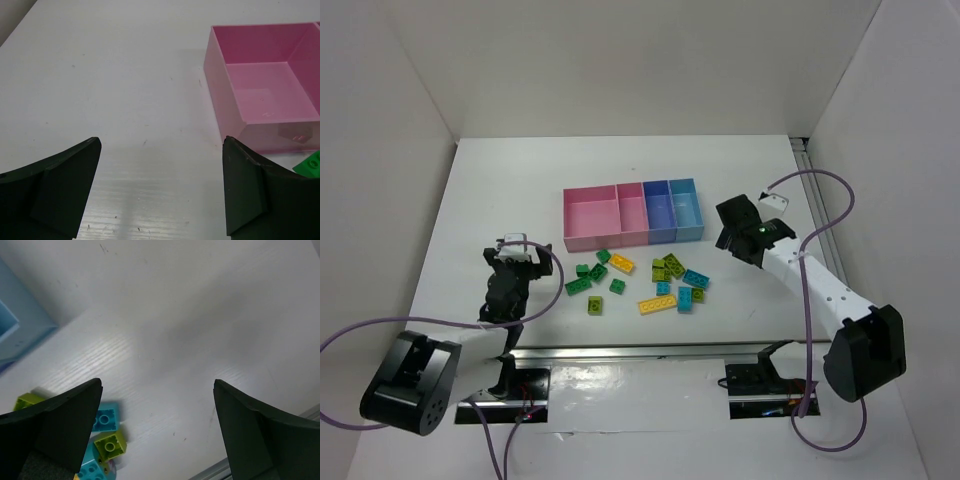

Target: Sort the legos into containers by color

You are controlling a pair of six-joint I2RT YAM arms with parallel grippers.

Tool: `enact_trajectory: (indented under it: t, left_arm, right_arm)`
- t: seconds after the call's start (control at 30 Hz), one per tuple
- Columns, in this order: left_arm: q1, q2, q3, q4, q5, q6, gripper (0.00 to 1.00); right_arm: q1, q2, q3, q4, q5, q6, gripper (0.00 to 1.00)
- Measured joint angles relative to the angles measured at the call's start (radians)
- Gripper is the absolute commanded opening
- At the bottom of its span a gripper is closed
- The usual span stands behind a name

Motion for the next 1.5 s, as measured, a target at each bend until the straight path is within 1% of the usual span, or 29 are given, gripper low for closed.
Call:
enact_trajectory:
  t: [0.07,0.1,0.13,0.2,0.23,0.3,0.37,0.47,0.57,0.63,0.67,0.73,0.77,0.83,1.0,1.1,1.2,1.27,1.37,1.47,1.5]
  left_arm:
    - [-0.005,-0.016,0.0,-0.021,-0.007,0.001,1.0]
    - [-0.008,-0.048,0.013,-0.09,-0.014,0.0,1.0]
    - [-0.013,-0.091,0.047,-0.195,-0.02,-0.002,1.0]
    - [-0.018,-0.145,0.169,-0.397,-0.039,-0.034,1.0]
    - [-0.019,-0.161,0.269,-0.531,-0.044,-0.056,1.0]
    - [-0.025,-0.171,0.436,-0.682,-0.049,-0.079,1.0]
    - [-0.032,-0.192,0.567,-0.792,-0.052,-0.098,1.0]
    - [-0.047,-0.235,0.685,-0.926,-0.029,-0.104,1.0]
    - [-0.08,-0.204,0.8,-1.072,-0.028,-0.068,1.0]
    - [-0.094,-0.145,0.865,-1.154,-0.075,-0.101,1.0]
    - [-0.09,-0.115,0.887,-1.195,-0.099,-0.123,1.0]
    - [-0.053,-0.058,0.912,-1.272,-0.103,-0.151,1.0]
    - [-0.037,-0.037,0.917,-1.298,-0.084,-0.153,1.0]
    - [-0.01,-0.001,0.919,-1.343,-0.031,-0.153,1.0]
    - [-0.01,0.08,0.97,-1.425,0.084,-0.158,1.0]
    - [-0.02,0.112,0.998,-1.427,0.117,-0.159,1.0]
    - [-0.024,0.133,1.011,-1.434,0.132,-0.161,1.0]
    - [-0.026,0.166,1.041,-1.453,0.143,-0.161,1.0]
    - [-0.029,0.214,1.081,-1.468,0.151,-0.16,1.0]
    - [-0.032,0.225,1.087,-1.481,0.155,-0.16,1.0]
    - [-0.032,0.225,1.087,-1.486,0.157,-0.16,1.0]
  right_arm:
    - [0.002,0.0,-0.035,0.011,-0.01,-0.005,1.0]
    - [0.004,0.0,-0.047,0.018,-0.018,-0.008,1.0]
    - [0.004,0.0,-0.061,0.03,-0.026,-0.013,1.0]
    - [0.006,0.0,-0.072,0.048,-0.035,-0.016,1.0]
    - [0.009,0.0,-0.076,0.058,-0.038,-0.018,1.0]
    - [0.017,-0.003,-0.079,0.08,-0.045,-0.019,1.0]
    - [0.03,-0.01,-0.09,0.108,-0.055,-0.025,1.0]
    - [0.05,-0.026,-0.113,0.146,-0.105,-0.061,0.97]
    - [0.086,-0.041,-0.145,0.192,-0.174,-0.11,0.97]
    - [0.118,-0.046,-0.165,0.223,-0.225,-0.153,0.95]
    - [0.137,-0.045,-0.173,0.24,-0.25,-0.179,0.95]
    - [0.167,-0.036,-0.182,0.265,-0.289,-0.222,0.9]
    - [0.179,-0.024,-0.184,0.278,-0.307,-0.244,0.88]
    - [0.188,0.014,-0.185,0.303,-0.334,-0.279,0.88]
    - [0.187,0.145,-0.185,0.346,-0.401,-0.359,0.88]
    - [0.19,0.207,-0.183,0.364,-0.433,-0.402,0.95]
    - [0.192,0.254,-0.175,0.375,-0.441,-0.438,0.95]
    - [0.192,0.282,-0.166,0.378,-0.434,-0.459,0.92]
    - [0.192,0.323,-0.142,0.383,-0.412,-0.48,0.92]
    - [0.192,0.346,-0.121,0.391,-0.384,-0.49,0.86]
    - [0.192,0.351,-0.117,0.393,-0.378,-0.489,0.82]
